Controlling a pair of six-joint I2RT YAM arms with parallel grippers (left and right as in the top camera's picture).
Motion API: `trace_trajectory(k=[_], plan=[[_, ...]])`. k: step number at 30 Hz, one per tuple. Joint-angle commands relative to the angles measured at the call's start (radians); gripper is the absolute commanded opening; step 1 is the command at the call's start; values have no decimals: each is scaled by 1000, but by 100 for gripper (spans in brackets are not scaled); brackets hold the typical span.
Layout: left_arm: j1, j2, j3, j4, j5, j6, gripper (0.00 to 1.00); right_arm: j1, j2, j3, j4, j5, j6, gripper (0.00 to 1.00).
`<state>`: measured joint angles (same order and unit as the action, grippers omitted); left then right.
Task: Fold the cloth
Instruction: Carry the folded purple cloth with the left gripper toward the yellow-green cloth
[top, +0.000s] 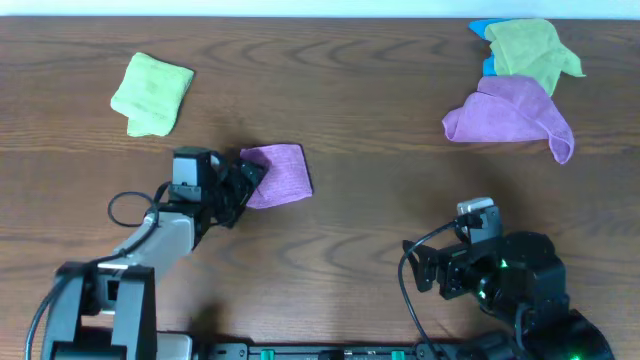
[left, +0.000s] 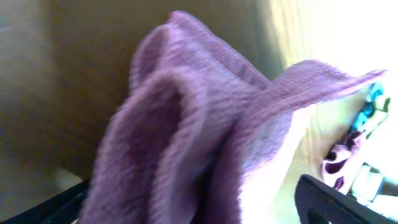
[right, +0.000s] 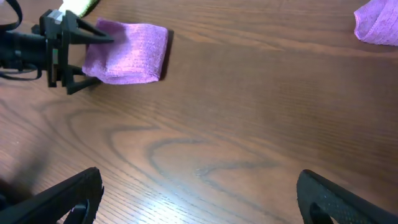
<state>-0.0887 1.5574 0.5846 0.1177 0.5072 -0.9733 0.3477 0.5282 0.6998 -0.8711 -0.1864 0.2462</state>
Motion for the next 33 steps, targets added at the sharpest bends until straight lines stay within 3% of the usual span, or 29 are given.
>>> trace_trajectory(k=[1, 2, 4, 7, 9, 16, 22, 29, 33], plan=[[-8, 88, -29, 4, -43, -23, 92, -9, -5, -6, -1, 3, 15, 99], [-8, 98, -29, 18, -43, -23, 89, -9, -5, -6, -1, 3, 15, 99], [-12, 115, -29, 45, -42, -23, 66, -9, -5, -6, -1, 3, 15, 99], [-12, 122, -28, 66, -42, -30, 24, -9, -5, -6, -1, 3, 15, 99], [-12, 122, -28, 74, -33, -30, 8, -9, -5, -6, -1, 3, 15, 99], [-12, 121, -21, 177, 63, -45, 6, -9, -5, -6, -1, 3, 15, 99], [-11, 99, 67, 159, 105, -63, 6, -9, -5, -6, -1, 3, 15, 99], [-5, 64, 292, -41, 89, -50, 6, -9, -5, -6, -1, 3, 15, 99], [26, 64, 479, -275, 18, -9, 6, -9, -5, -6, -1, 3, 15, 99]])
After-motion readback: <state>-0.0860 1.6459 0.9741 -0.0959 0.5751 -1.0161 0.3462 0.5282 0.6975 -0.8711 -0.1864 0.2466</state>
